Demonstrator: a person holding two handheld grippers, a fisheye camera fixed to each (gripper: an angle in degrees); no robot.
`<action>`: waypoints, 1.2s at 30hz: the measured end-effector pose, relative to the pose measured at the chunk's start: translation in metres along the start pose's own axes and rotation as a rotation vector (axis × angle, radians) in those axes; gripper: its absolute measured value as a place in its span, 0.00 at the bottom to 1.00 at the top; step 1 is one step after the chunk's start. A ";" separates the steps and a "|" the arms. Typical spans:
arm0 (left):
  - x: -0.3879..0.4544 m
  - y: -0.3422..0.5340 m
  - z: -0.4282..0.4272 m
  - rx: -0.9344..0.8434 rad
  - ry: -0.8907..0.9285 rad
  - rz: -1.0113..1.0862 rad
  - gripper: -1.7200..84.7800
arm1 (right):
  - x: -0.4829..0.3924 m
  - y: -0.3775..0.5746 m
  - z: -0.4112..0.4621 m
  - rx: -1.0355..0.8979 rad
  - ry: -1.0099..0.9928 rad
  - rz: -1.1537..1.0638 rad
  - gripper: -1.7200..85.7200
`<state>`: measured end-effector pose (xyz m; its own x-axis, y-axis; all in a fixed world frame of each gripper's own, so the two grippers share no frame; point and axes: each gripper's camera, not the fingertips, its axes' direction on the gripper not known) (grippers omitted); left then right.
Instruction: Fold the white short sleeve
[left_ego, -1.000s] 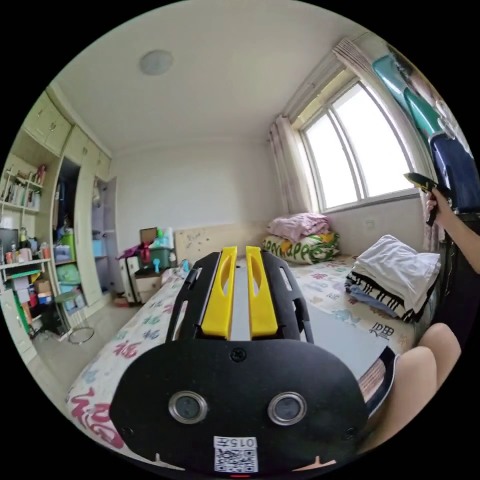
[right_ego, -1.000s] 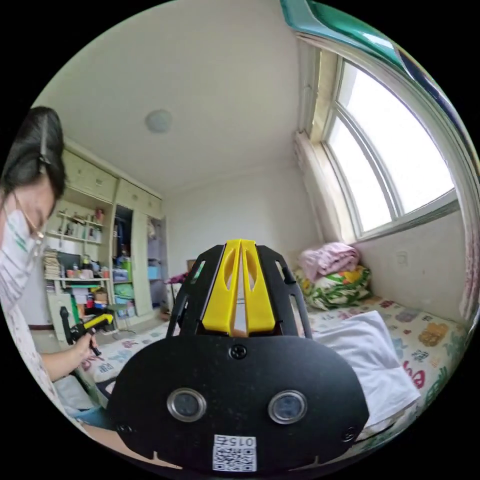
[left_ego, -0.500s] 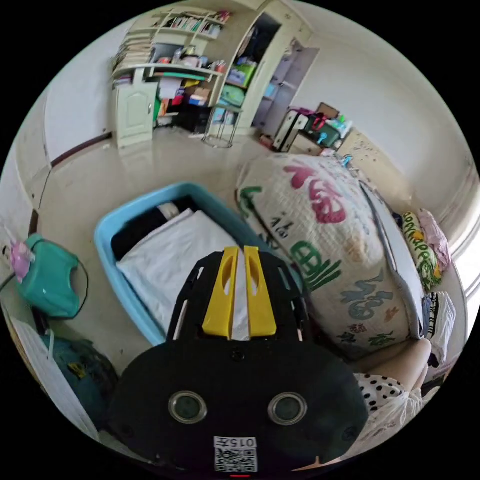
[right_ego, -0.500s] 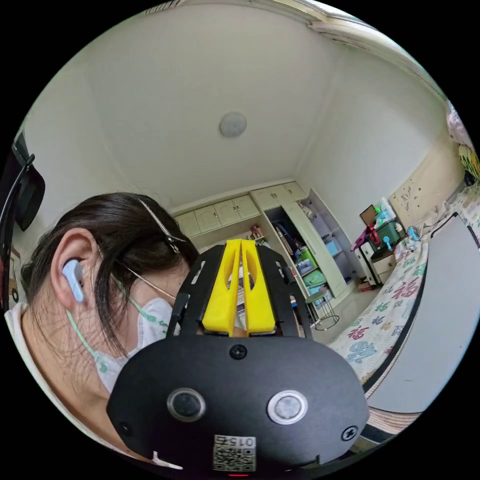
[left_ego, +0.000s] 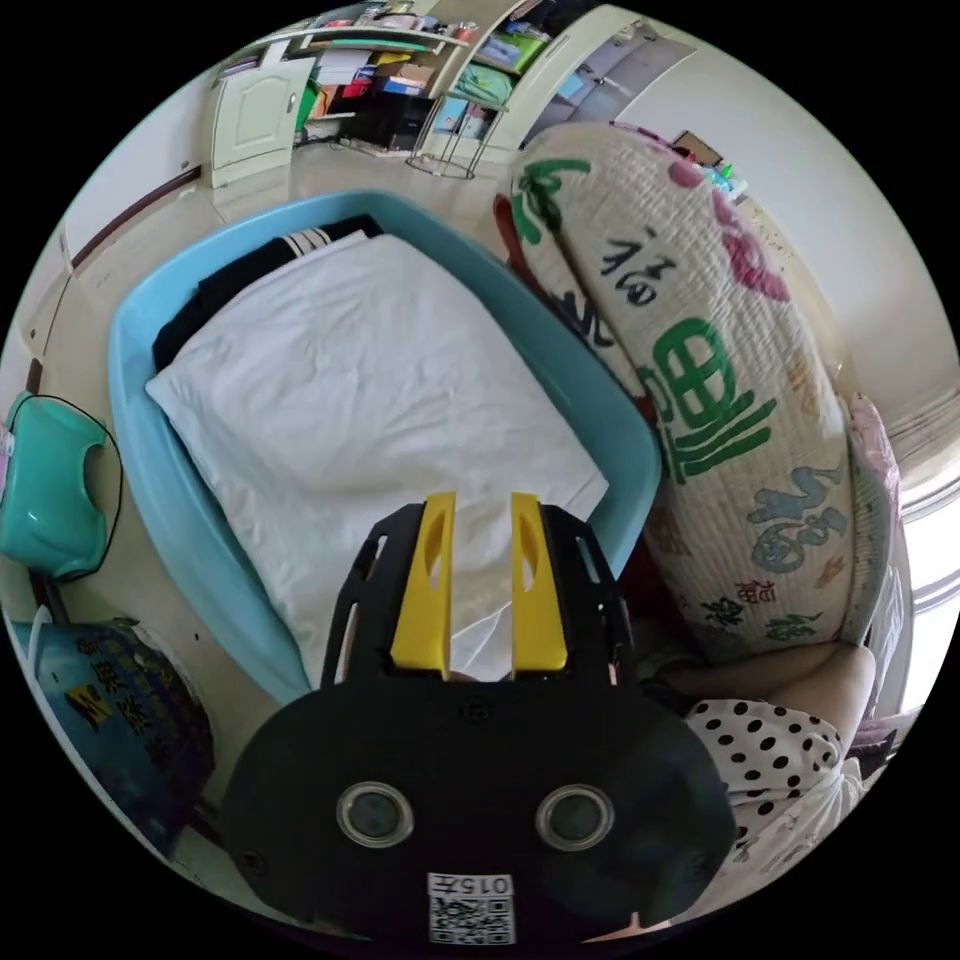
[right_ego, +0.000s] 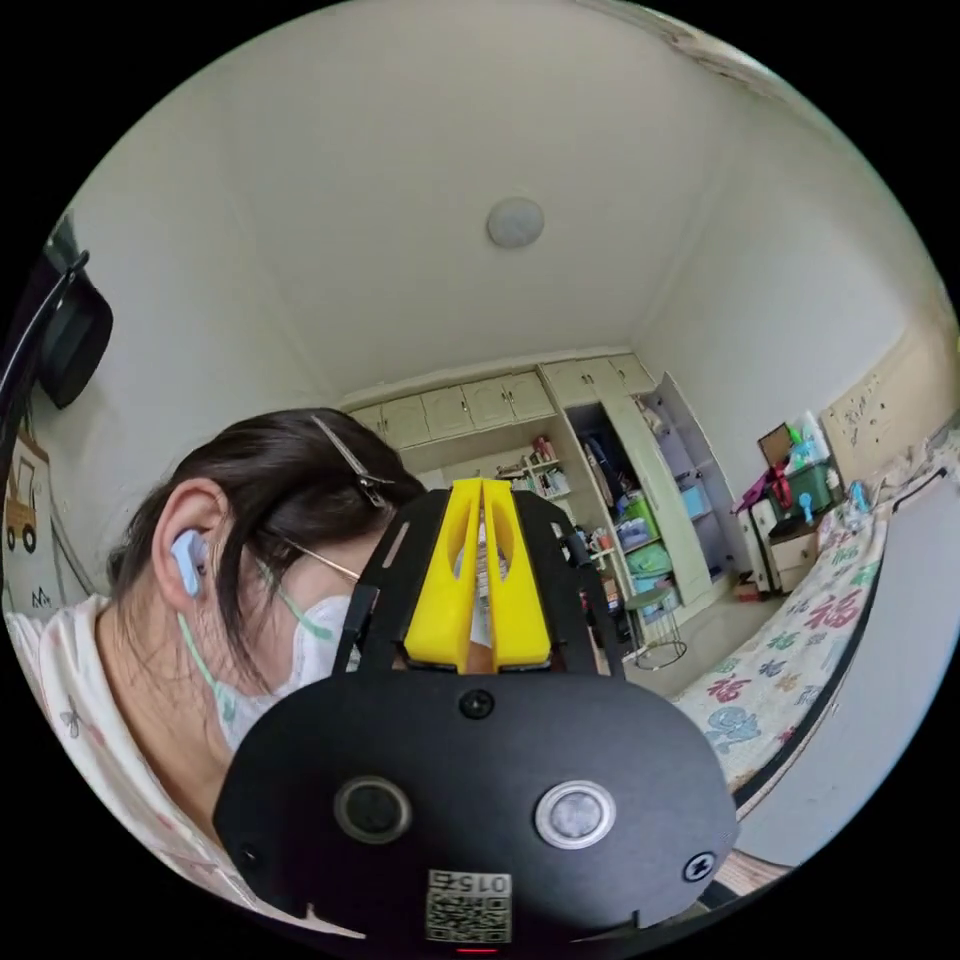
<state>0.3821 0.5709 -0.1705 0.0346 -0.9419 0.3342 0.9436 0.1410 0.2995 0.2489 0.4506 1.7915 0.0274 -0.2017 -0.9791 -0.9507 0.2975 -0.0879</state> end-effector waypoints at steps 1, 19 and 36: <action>0.005 -0.002 0.008 -0.019 -0.004 0.003 0.15 | 0.006 -0.004 -0.008 0.036 0.084 -0.070 0.01; 0.587 -0.204 -0.161 0.572 0.125 0.696 0.15 | 0.399 -0.183 -0.147 -0.104 1.517 -0.338 0.11; 1.613 -0.172 0.011 0.328 0.949 1.503 0.16 | 0.901 -0.468 -0.200 -0.263 1.670 0.207 0.17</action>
<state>0.2721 -0.9691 0.3271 0.9738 0.2141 -0.0766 -0.1597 0.8837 0.4401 0.6570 -0.0571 0.9868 -0.2610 -0.9210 0.2893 -0.9228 0.3260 0.2053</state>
